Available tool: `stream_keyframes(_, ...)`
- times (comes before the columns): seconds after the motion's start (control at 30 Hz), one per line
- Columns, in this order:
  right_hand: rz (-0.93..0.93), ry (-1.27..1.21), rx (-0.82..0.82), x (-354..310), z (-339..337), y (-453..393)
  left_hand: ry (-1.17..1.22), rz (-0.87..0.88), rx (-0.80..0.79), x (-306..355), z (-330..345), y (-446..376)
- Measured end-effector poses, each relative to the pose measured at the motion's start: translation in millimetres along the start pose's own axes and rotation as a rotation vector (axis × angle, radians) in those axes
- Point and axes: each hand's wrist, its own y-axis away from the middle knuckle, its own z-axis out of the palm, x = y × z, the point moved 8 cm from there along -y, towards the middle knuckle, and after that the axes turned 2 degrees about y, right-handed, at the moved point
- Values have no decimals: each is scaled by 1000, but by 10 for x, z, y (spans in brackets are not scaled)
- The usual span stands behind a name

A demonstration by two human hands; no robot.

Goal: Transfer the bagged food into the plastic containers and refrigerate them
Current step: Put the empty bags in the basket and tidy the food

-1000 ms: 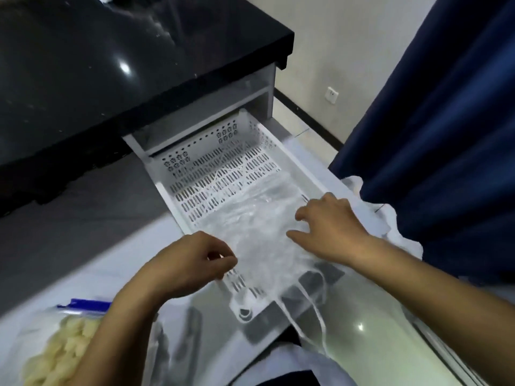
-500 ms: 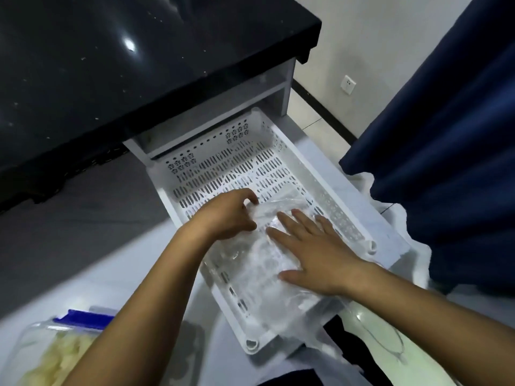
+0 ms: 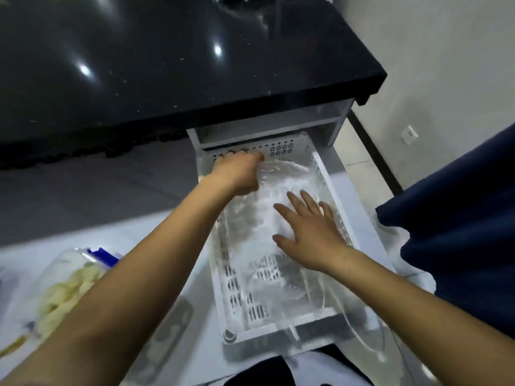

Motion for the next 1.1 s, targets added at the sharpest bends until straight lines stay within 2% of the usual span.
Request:
stream_keyframes(0.1,-17,27,-119,92,356,4,-53,-78,12,49,269,336)
stream_keyframes(0.23,-72,69,-107,164,515,41,62,-54,178,328,505,1009)
stream_keyframes(0.27,-80,56,-120,162,485,26,102,-54,174,416,575,1175)
stream_keyframes(0.4,-133,0,-155,166,271,-31,345,-150,-10,571,938,1634)
stream_keyframes(0.43,-152,-16,-148,187,214,-20,395,-185,-2,541,934,1663)
stream_keyframes(0.57,-275,-23,-174,235,140,227,466,-306,253,302,515,1577)
stream_keyframes(0.67,-360,-5,-161,226,160,454,401,-286,373,254,125,1304)
stream_keyframes(0.73,-410,60,-165,219,196,560,300,-217,285,270,14,951)
stream_keyframes(0.8,-478,165,-190,207,263,651,154,-167,84,298,60,599)
stream_keyframes(0.93,-512,68,-279,247,250,816,203,-194,-288,295,370,282)
stream_keyframes(1.0,-502,-83,-230,298,118,882,139,-185,-338,297,437,273)
stream_keyframes(1.1,-435,-305,-49,397,-84,923,127,-145,-323,310,524,384)
